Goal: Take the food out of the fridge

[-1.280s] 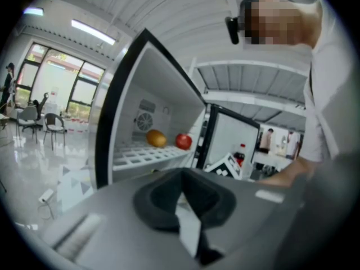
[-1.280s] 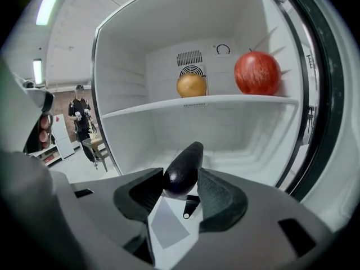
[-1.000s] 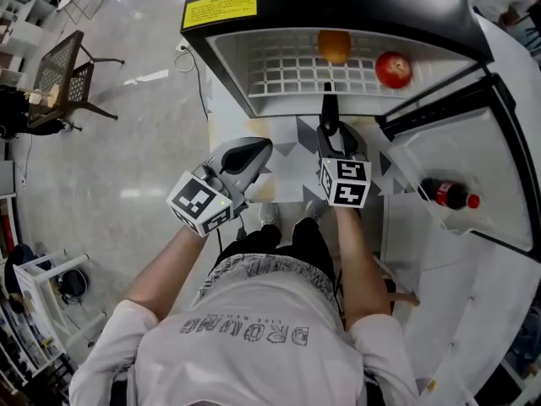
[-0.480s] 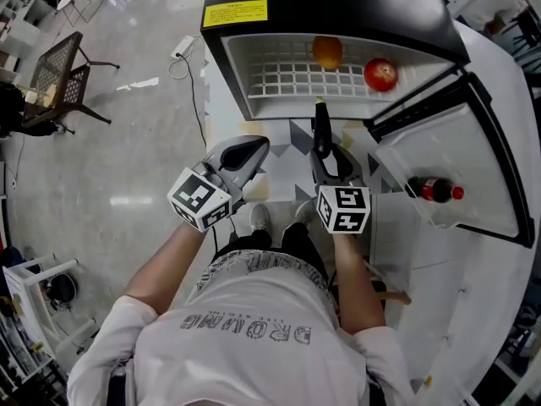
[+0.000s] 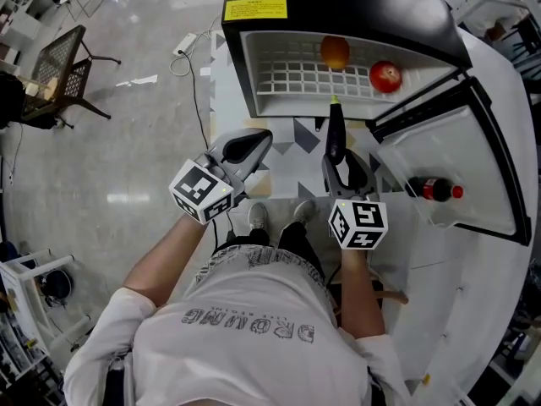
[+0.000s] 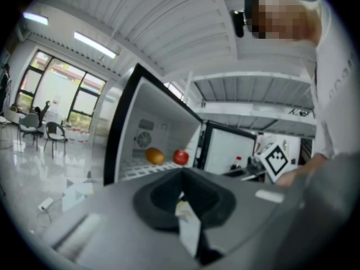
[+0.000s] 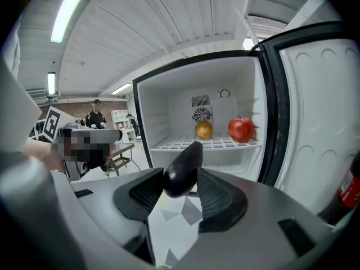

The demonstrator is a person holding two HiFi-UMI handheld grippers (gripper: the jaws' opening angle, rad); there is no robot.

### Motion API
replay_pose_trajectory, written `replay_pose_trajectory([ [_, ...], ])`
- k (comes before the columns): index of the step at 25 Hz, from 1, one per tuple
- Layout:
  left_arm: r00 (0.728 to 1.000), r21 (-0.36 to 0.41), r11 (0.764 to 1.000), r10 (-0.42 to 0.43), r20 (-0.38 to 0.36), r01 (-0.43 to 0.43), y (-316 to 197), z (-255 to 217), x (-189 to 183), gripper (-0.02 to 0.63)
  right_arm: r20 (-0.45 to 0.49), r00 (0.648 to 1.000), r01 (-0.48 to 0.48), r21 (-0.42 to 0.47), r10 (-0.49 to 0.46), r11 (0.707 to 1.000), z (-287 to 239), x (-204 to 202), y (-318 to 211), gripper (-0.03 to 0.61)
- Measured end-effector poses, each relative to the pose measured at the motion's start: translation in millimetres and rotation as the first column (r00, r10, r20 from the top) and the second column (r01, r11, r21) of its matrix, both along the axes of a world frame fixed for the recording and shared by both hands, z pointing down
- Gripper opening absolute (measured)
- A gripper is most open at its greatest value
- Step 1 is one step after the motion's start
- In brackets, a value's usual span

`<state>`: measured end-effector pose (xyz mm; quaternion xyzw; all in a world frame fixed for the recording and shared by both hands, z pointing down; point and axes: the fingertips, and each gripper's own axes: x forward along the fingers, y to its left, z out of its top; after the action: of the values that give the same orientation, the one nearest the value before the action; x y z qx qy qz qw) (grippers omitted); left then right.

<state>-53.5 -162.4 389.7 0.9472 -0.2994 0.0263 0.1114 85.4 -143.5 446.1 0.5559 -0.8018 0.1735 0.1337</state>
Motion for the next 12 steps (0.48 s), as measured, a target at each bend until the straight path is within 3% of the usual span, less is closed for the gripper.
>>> replay_pose_trajectory([
  [12, 1.000, 0.034, 0.999, 0.014, -0.012, -0.014, 2, -17, -2, 0.006, 0.013, 0.999, -0.032, 0.047, 0.032, 0.998, -27, 5, 7, 0.181],
])
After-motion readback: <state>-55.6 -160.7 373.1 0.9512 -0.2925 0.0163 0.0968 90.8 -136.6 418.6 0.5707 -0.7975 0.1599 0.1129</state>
